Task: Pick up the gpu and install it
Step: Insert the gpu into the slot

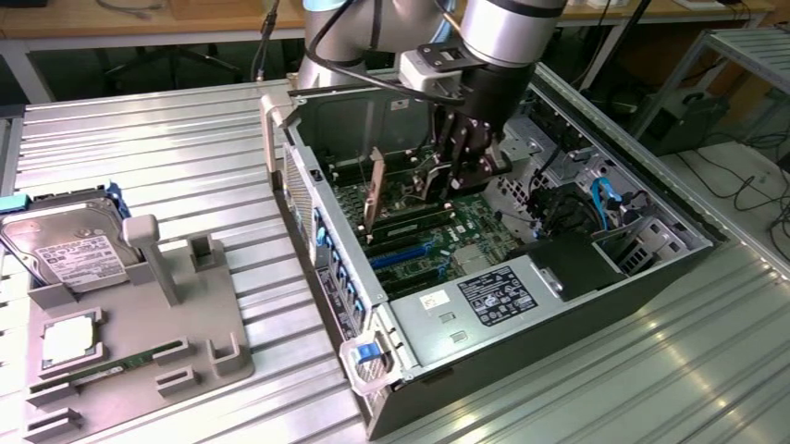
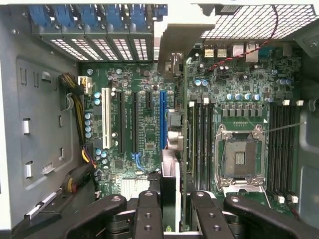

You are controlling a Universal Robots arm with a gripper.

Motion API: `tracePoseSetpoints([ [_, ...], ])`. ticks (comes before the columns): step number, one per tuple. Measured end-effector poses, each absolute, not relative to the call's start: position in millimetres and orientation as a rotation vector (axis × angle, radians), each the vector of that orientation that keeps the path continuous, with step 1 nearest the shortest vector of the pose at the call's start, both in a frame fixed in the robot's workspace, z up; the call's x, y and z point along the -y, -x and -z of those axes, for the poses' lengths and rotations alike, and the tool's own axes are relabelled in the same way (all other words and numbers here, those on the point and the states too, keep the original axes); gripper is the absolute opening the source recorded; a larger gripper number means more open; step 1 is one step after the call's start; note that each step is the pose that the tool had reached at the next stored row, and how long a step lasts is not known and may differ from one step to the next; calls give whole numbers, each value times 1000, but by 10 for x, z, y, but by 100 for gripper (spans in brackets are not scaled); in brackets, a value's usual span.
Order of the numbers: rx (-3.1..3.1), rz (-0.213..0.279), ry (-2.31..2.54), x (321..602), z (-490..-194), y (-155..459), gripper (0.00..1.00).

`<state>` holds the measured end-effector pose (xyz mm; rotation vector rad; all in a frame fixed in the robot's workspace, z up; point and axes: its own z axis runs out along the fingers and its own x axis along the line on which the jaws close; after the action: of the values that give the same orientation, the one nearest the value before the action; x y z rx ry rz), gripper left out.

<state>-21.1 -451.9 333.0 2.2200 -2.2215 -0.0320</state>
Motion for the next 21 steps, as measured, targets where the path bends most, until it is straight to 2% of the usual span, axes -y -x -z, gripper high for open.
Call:
tracePoseSetpoints([
  [3,2222,32,-2220,4519,-3308,211,27],
  [15,2265,26,-2198,4554,-2776,385,27],
  [21,2267,26,-2196,4580,-2745,400,27],
])
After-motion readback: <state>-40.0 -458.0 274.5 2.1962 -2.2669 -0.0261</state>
